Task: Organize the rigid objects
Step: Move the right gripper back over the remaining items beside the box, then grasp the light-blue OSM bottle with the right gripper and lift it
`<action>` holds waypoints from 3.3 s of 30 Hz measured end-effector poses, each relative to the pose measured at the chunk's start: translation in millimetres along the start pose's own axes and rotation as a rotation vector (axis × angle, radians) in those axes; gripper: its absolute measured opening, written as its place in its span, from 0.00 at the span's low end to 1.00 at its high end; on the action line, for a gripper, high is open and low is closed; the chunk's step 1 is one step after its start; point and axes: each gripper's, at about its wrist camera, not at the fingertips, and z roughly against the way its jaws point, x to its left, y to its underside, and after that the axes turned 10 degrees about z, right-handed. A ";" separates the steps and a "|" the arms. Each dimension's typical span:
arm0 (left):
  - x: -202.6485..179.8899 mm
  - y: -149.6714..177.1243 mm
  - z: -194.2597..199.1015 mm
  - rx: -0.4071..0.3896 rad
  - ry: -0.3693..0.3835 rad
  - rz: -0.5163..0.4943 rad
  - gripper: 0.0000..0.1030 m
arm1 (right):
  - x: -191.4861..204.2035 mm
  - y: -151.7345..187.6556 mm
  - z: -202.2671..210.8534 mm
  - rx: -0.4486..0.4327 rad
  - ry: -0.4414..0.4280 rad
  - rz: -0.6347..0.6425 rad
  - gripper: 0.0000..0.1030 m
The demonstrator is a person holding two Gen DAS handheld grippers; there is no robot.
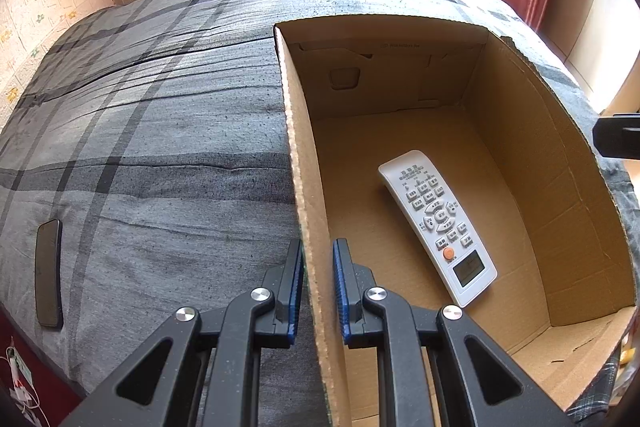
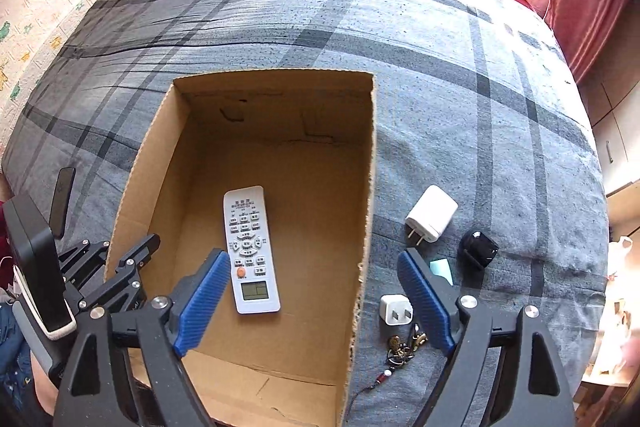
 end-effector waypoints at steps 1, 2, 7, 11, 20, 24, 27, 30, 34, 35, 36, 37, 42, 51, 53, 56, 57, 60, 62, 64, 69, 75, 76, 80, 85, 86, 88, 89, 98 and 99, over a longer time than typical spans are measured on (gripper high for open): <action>0.0 0.0 0.0 0.000 0.001 0.000 0.16 | -5.9 3.1 1.9 -0.002 0.006 -0.006 0.91; 0.1 0.2 0.0 -0.001 0.001 0.000 0.16 | -12.4 5.8 4.2 -0.005 0.011 -0.012 0.93; -1.8 0.3 0.5 -0.002 -0.008 -0.008 0.16 | -44.2 20.3 14.2 -0.021 0.050 -0.050 0.98; -2.1 0.9 0.9 -0.004 -0.008 -0.007 0.16 | -64.8 33.0 18.9 -0.028 0.066 -0.070 0.98; -1.8 1.2 1.5 -0.003 -0.012 -0.009 0.16 | -104.4 68.8 5.8 -0.025 0.087 -0.139 0.98; -2.6 1.0 0.8 -0.001 -0.016 -0.015 0.16 | -118.7 82.8 -7.2 -0.029 0.079 -0.173 0.98; -4.2 0.9 0.1 0.000 -0.021 -0.023 0.16 | -127.1 91.9 -20.5 -0.021 0.097 -0.187 0.98; -4.2 0.7 -0.2 0.001 -0.023 -0.024 0.16 | -134.0 100.5 -35.2 0.004 0.085 -0.205 0.98; -4.0 0.5 -0.6 0.000 -0.022 -0.023 0.16 | -136.5 107.6 -49.7 0.019 0.079 -0.198 0.98; -3.9 0.5 -0.6 0.000 -0.023 -0.024 0.16 | -137.8 109.0 -53.2 0.022 0.072 -0.199 0.98; -3.9 0.6 -0.8 -0.001 -0.024 -0.024 0.16 | -138.0 110.1 -56.5 0.025 0.067 -0.198 0.98; -4.4 0.8 -0.8 -0.001 -0.026 -0.025 0.16 | -137.6 111.0 -59.9 0.032 0.062 -0.194 0.98; -4.8 1.9 -0.9 -0.001 -0.026 -0.026 0.16 | -133.7 114.3 -71.4 0.036 0.055 -0.175 0.98; -6.4 0.2 -1.8 -0.002 -0.023 -0.025 0.16 | -129.4 109.5 -89.3 0.059 0.052 -0.150 0.97; -5.8 0.4 -2.1 -0.002 -0.021 -0.022 0.16 | -128.1 107.4 -93.5 0.064 0.050 -0.146 0.95; -5.5 0.6 -3.0 -0.003 -0.025 -0.024 0.16 | -125.0 104.3 -99.4 0.075 0.029 -0.145 0.81; -5.4 0.5 -3.1 -0.002 -0.025 -0.024 0.16 | -124.4 103.3 -102.0 0.082 0.023 -0.144 0.78; -6.6 1.1 -3.2 -0.004 -0.031 -0.032 0.16 | -123.0 101.3 -106.1 0.087 -0.003 -0.148 0.70; -7.5 1.6 -3.2 -0.003 -0.033 -0.032 0.16 | -122.1 99.4 -107.4 0.085 -0.006 -0.144 0.55; -7.8 1.2 -3.2 -0.001 -0.034 -0.032 0.16 | -122.9 96.4 -110.3 0.084 -0.037 -0.156 0.26; -7.8 0.9 -2.9 -0.001 -0.036 -0.033 0.16 | -125.9 95.8 -107.2 0.070 -0.045 -0.177 0.26; -8.9 0.6 -3.7 0.002 -0.037 -0.034 0.16 | -123.4 97.9 -88.4 0.048 -0.031 -0.158 0.26; -8.6 0.7 -3.9 0.003 -0.036 -0.034 0.16 | -123.1 98.3 -85.4 0.043 -0.030 -0.161 0.26; -8.3 0.8 -4.0 0.001 -0.033 -0.029 0.16 | -127.3 96.3 -74.4 0.033 -0.023 -0.166 0.26; -8.3 0.8 -4.3 0.001 -0.032 -0.029 0.16 | -124.0 92.9 -57.0 0.021 -0.010 -0.163 0.26; -8.1 1.0 -4.4 0.000 -0.031 -0.028 0.16 | -122.9 91.9 -53.5 0.018 -0.011 -0.162 0.26; -7.9 1.2 -4.4 0.001 -0.031 -0.030 0.16 | -118.9 89.1 -47.3 0.018 -0.005 -0.156 0.26; -7.9 1.1 -4.4 0.001 -0.031 -0.029 0.16 | -116.9 88.7 -42.8 0.015 -0.002 -0.152 0.26; -8.9 1.2 -4.1 -0.001 -0.031 -0.027 0.16 | -96.6 68.6 -10.0 -0.023 0.009 -0.103 0.26; -8.7 1.1 -3.9 0.000 -0.032 -0.027 0.16 | -93.1 65.2 -6.1 -0.032 0.010 -0.093 0.26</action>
